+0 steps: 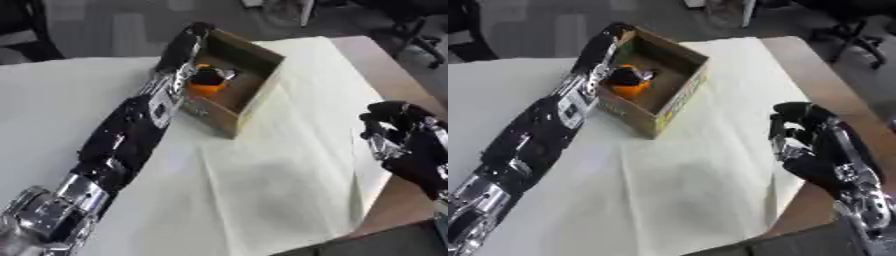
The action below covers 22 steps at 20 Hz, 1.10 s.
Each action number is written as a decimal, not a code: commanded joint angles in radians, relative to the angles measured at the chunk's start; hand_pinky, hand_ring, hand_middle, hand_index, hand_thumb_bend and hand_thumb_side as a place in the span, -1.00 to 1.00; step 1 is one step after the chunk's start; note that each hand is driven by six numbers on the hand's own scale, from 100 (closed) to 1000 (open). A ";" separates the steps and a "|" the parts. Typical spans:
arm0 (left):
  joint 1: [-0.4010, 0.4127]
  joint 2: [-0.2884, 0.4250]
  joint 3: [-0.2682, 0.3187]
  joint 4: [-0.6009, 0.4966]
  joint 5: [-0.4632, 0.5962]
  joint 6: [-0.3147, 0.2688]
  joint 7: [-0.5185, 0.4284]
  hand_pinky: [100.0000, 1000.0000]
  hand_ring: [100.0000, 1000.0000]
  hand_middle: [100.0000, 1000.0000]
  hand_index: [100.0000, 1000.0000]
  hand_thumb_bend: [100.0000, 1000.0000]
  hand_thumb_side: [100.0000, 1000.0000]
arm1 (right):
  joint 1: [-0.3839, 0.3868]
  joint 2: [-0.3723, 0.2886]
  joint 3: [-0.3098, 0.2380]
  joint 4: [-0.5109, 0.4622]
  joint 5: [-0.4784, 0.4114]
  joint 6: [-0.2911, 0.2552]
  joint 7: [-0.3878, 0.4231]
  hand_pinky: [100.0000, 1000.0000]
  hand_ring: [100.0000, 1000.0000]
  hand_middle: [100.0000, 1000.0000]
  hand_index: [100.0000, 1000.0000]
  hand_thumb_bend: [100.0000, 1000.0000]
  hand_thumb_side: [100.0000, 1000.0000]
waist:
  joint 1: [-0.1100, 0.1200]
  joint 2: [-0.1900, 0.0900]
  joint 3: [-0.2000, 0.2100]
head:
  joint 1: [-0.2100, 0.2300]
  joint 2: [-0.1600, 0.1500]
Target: Pick up objects on the table and place them in the box.
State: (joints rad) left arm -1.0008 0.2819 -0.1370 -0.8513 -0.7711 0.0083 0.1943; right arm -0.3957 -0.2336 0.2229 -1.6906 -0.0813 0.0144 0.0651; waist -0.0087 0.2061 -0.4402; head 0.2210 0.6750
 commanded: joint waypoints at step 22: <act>0.565 0.162 0.037 -0.947 0.739 0.128 -0.164 0.34 0.64 0.25 0.54 -0.22 0.10 | 0.018 -0.049 -0.040 -0.001 -0.008 -0.011 -0.035 0.15 0.46 -0.05 0.36 -1.00 -0.88 | 0.009 -0.078 0.305 | -0.126 0.040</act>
State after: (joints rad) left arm -0.4271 0.4147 -0.1186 -1.7549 -0.0480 0.1389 0.0398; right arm -0.3689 -0.2600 0.1948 -1.6831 -0.0820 0.0046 0.0369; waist 0.0003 0.1433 -0.1326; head 0.0991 0.7071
